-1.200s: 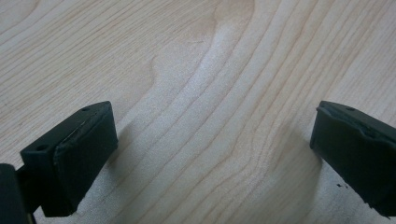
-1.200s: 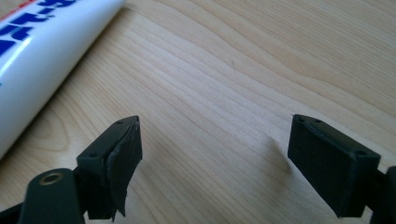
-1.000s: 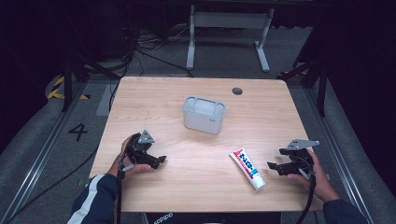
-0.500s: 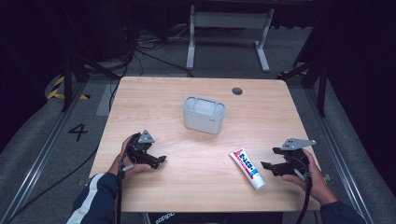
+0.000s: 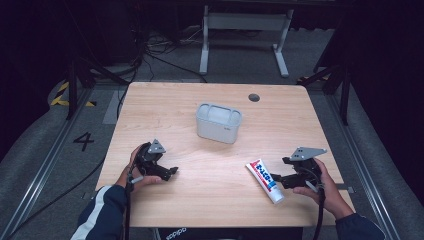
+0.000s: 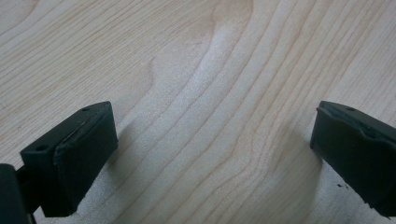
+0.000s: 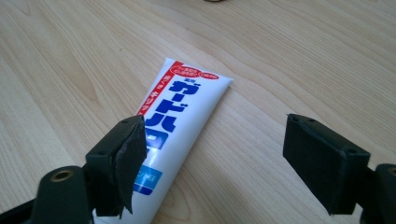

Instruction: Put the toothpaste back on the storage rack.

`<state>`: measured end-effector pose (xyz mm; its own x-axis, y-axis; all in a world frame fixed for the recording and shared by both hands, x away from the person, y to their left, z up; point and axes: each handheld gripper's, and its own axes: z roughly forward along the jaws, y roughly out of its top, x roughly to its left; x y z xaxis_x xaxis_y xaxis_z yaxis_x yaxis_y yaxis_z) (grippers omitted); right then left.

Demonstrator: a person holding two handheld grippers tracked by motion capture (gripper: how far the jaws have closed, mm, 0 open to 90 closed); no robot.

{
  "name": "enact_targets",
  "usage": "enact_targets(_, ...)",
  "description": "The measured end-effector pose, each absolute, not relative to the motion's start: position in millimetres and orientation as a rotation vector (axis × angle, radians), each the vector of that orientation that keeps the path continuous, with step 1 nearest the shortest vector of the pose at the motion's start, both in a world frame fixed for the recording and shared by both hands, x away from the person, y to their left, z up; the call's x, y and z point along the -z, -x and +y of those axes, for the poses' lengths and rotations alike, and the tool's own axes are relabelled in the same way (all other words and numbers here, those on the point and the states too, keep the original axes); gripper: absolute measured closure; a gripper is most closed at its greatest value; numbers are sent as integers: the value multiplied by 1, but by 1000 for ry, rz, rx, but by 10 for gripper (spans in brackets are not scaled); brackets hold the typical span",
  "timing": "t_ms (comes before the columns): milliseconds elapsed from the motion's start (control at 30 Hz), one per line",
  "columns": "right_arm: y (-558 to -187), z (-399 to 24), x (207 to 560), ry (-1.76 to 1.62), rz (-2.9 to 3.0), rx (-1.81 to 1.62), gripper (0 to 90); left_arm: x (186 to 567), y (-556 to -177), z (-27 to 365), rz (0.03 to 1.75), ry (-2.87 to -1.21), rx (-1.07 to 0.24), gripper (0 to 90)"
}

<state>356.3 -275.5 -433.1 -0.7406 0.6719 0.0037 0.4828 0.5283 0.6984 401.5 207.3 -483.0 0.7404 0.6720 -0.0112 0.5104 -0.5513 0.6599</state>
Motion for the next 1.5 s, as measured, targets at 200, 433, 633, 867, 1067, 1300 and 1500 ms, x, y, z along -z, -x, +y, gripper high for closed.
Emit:
enact_targets(200, -357, -265, 432, -943, 2524, -1015, 222, 483, -401, 207, 888, -2279, -318, 11)
enact_targets(433, -360, -252, 435, -919, 2553, -993, 228, 483, -401, 207, 888, -2279, -317, 11)
enact_targets(633, -361, -242, 439, -923, 2585, -945, 237, 483, -401, 207, 887, -2279, -319, 12)
enact_targets(867, -364, -236, 446, -951, 2620, -882, 246, 483, -401, 207, 888, -2279, -318, 11)
enact_targets(1067, -366, -231, 452, -970, 2655, -835, 265, 483, -401, 207, 888, -2279, -317, 12)
enact_targets(1300, -369, -224, 457, -981, 2682, -770, 271, 483, -401, 207, 887, -2279, -319, 11)
enact_targets(1500, -374, -218, 460, -1011, 2704, -704, 256, 483, -401, 207, 887, -2279, -319, 11)
